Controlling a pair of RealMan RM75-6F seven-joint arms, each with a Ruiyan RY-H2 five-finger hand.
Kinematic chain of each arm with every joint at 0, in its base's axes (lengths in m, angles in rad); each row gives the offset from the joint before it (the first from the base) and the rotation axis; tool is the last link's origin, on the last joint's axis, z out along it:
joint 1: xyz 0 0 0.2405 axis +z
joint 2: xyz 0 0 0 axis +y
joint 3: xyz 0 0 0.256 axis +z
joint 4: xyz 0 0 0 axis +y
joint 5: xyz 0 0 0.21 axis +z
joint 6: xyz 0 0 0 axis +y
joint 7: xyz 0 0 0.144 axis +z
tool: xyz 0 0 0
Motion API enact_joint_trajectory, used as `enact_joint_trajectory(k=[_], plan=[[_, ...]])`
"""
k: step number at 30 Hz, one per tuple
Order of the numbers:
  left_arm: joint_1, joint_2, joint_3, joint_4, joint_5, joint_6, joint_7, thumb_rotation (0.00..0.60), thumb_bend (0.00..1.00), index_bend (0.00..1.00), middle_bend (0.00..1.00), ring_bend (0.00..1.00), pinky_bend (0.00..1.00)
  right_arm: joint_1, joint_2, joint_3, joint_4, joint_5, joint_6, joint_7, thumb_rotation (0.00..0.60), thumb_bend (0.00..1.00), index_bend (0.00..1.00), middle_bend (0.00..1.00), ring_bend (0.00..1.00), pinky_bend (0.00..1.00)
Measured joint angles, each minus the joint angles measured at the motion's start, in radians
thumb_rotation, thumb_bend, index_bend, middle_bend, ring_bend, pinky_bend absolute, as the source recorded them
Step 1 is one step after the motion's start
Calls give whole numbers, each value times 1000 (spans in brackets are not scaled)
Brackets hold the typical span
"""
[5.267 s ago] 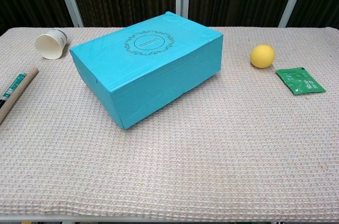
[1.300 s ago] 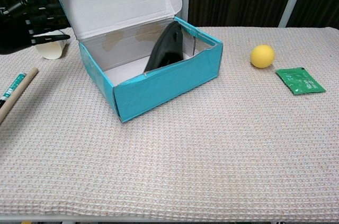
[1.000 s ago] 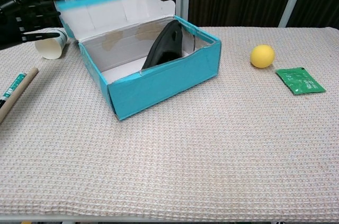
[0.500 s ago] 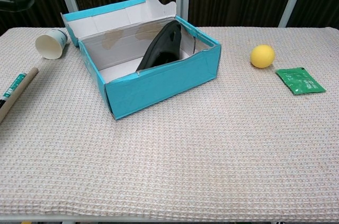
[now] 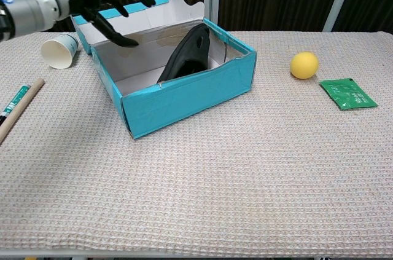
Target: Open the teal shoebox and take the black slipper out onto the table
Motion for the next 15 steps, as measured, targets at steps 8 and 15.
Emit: enact_joint_trajectory(k=[8,15], plan=[[-100,-91,-40,7,-132,-52,173,478,159,136,120,86,207,-4,-3,-3,11,0,5,14,600,251,0,55,0,62],[-161,-175,-53,67,-222,-41,327,452,148,100,76,57,197,-6,-4,-4,22,2,6,27,600,251,0,55,0,62]])
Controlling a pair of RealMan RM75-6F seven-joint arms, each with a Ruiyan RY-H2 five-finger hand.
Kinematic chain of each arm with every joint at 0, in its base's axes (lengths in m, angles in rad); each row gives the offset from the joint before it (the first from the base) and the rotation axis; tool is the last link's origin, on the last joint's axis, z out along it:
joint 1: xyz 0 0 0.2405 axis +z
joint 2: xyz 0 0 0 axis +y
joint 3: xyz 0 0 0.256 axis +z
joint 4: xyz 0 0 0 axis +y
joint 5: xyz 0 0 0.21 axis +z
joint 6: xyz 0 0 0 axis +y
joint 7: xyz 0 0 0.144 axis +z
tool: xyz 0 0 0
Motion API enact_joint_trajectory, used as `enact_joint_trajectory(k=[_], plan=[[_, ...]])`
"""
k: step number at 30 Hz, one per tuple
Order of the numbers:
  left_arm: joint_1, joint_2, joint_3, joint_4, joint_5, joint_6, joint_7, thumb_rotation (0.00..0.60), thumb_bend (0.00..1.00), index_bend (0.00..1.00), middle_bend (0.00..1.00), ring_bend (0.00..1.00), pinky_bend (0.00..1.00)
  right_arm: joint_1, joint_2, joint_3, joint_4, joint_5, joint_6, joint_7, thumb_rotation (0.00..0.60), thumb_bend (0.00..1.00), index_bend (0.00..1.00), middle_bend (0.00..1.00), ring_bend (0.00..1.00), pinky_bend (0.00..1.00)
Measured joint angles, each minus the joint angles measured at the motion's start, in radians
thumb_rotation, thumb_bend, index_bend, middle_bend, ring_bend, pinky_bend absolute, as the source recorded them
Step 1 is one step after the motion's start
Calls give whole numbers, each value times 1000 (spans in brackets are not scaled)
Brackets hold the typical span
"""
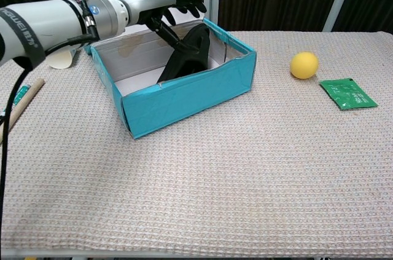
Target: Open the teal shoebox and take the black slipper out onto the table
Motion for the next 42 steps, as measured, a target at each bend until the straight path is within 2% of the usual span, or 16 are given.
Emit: enact_joint_trajectory(k=[12,25,30,34,38,42], plan=[[-29,-72,42,72,-20,68,186,459,114,75,32,18,161,-6,-2,-1,16,5,6,18,600,249,0,54,0,62],[-11,-117,59,104,-48,112,282,478,113,74,32,19,175,-11,-3,-2,22,0,16,26,600,250,0,55,0,62],[6,-130,64,100,-71,138,329,505,113,74,32,18,198,-11,-4,-2,23,-1,15,26,600,249,0,55,0,62],[22,-145,65,93,-82,161,345,551,113,74,38,22,233,-10,-2,-1,21,0,14,24,600,250,0,55,0,62],[32,-160,69,94,-74,184,358,598,111,74,96,73,259,-10,0,-1,18,0,12,21,600,249,0,55,0,62],[38,-171,67,106,-71,189,368,600,111,74,127,139,279,-9,0,-1,17,3,10,21,600,250,0,55,0,62]])
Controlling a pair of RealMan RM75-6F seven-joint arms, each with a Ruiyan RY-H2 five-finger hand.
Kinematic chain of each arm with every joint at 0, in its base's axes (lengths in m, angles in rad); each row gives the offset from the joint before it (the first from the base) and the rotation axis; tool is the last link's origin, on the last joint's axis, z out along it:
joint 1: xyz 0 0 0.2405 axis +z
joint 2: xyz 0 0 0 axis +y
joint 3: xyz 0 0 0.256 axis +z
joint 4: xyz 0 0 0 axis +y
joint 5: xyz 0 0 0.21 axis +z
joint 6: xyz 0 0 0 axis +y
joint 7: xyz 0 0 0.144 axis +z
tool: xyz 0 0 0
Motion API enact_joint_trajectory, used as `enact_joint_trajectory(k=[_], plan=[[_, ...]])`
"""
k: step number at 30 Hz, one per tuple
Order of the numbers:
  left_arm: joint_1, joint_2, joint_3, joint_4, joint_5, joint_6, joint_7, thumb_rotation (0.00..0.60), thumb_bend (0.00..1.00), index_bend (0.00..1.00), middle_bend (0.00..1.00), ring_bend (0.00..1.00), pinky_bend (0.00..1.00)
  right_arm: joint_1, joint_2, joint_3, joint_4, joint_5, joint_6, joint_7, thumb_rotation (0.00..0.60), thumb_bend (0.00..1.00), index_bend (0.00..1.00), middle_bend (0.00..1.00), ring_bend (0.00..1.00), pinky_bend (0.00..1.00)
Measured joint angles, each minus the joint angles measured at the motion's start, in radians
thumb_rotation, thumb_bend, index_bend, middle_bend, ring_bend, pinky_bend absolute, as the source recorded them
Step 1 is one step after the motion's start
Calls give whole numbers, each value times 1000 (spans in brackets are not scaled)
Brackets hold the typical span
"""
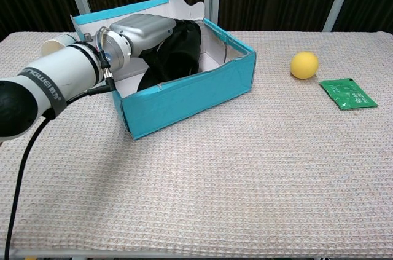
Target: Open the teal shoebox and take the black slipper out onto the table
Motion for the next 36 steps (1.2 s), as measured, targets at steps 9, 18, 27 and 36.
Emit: enact_joint_trajectory(k=[9,18,27,36], plan=[[5,-8,-21,18,-16,-29,-19,600,116,98,252,383,418,1,0,2,2,2,-1,1,600,251,0,55,0,62],[4,-35,-30,79,47,-19,-99,600,335,309,452,544,619,1,2,4,0,7,-1,1,600,250,0,55,0,62],[8,-68,-8,181,193,34,-235,600,461,458,549,636,751,2,2,5,0,7,-3,2,600,250,0,55,0,62],[22,-69,5,216,264,62,-315,600,464,481,588,661,822,3,1,6,3,7,-3,4,600,248,0,54,0,62]])
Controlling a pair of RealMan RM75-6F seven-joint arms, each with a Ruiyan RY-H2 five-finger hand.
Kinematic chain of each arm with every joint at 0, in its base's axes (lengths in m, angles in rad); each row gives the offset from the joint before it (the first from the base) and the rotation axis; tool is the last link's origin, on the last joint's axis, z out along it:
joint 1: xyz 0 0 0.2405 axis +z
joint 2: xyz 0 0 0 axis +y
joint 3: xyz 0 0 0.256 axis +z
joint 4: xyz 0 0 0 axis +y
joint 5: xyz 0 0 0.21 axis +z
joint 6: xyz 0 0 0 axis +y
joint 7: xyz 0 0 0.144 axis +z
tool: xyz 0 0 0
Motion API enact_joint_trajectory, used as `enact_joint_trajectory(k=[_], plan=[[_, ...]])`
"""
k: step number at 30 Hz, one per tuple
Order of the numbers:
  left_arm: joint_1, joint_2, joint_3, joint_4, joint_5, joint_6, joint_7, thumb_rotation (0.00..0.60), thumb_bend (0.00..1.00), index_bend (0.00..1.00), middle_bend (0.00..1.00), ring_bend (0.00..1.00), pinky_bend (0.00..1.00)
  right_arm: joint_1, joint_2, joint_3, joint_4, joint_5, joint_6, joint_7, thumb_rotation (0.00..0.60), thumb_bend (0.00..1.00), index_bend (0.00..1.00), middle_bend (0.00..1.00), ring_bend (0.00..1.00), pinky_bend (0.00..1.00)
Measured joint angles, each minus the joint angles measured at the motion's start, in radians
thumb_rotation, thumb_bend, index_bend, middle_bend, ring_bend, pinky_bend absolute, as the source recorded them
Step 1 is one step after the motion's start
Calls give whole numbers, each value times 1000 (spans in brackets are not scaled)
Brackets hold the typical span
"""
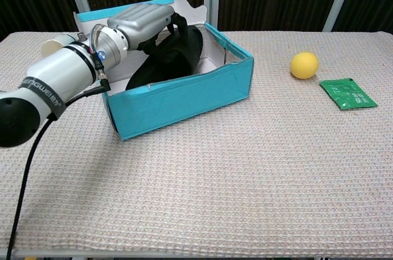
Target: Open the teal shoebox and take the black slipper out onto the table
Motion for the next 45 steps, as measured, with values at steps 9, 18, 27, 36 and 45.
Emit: enact_joint_trajectory(k=[9,18,27,36,45], plan=[[18,11,4,30,97,126,-93,600,460,480,587,656,814,2,1,2,-2,-3,1,-3,600,250,0,55,0,62],[17,27,-2,105,189,255,-200,600,460,481,584,644,803,2,5,4,-11,-1,4,-14,600,249,0,55,0,62],[0,94,-33,1,251,371,-273,600,462,480,574,626,793,1,8,6,-20,2,5,-26,600,248,0,54,0,62],[12,223,19,-383,292,306,-294,600,465,479,560,610,769,-3,7,1,-19,1,5,-24,600,250,0,54,0,62],[9,259,112,-615,290,104,-288,600,466,474,547,574,684,-7,5,-3,-13,-5,10,-14,600,250,0,55,0,63]])
